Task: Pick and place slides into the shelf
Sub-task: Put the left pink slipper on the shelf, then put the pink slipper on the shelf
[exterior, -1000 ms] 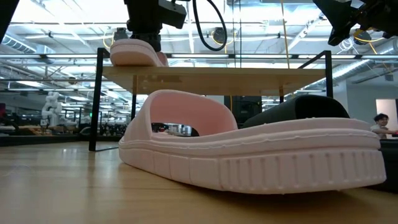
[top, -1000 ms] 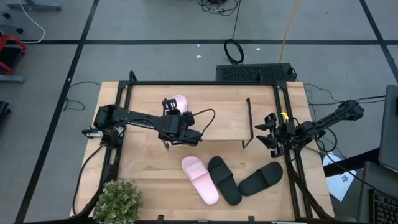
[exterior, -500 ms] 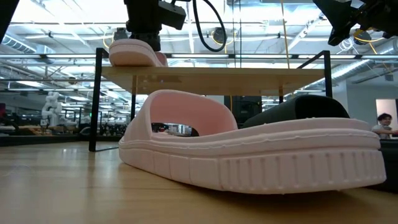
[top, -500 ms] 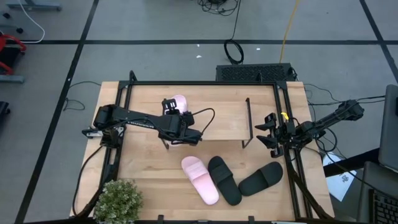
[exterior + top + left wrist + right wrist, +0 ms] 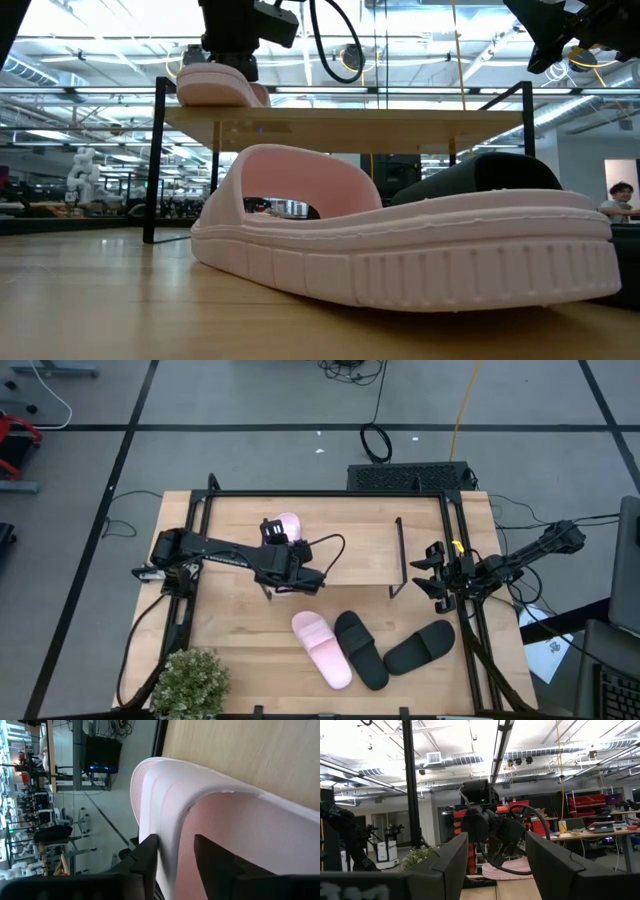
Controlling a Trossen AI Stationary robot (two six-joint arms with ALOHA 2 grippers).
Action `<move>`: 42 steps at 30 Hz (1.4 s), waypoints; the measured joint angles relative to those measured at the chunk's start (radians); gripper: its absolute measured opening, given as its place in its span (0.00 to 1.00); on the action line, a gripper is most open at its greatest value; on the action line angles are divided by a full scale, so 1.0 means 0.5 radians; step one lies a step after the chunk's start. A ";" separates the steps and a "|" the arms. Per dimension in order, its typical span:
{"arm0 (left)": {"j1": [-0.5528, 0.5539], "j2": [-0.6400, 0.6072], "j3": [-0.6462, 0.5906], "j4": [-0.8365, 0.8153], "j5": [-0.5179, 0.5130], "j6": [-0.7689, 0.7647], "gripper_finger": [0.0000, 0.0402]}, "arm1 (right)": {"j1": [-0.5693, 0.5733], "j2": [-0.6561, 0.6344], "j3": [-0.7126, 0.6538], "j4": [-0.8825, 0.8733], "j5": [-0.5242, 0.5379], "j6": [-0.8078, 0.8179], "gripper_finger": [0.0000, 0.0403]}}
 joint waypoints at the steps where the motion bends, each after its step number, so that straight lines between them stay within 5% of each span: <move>1: -0.004 0.000 0.000 0.000 0.000 0.000 0.32 | 0.000 0.000 0.000 0.000 0.000 0.000 0.47; 23: -0.229 -0.176 0.127 0.025 0.226 -0.056 0.35 | 0.000 -0.001 0.000 -0.001 0.000 -0.003 0.47; 31: -0.489 -0.346 0.427 0.088 0.221 -0.024 0.35 | -0.001 0.050 0.010 0.120 -0.543 -0.002 0.47; 37: -0.677 -0.441 0.571 0.191 0.187 -0.022 0.35 | 0.028 0.340 0.196 -0.030 -0.628 -0.004 0.47; 42: -0.751 -0.523 0.576 0.173 0.130 -0.064 0.35 | 0.062 0.829 0.498 -0.119 -0.625 -0.017 0.47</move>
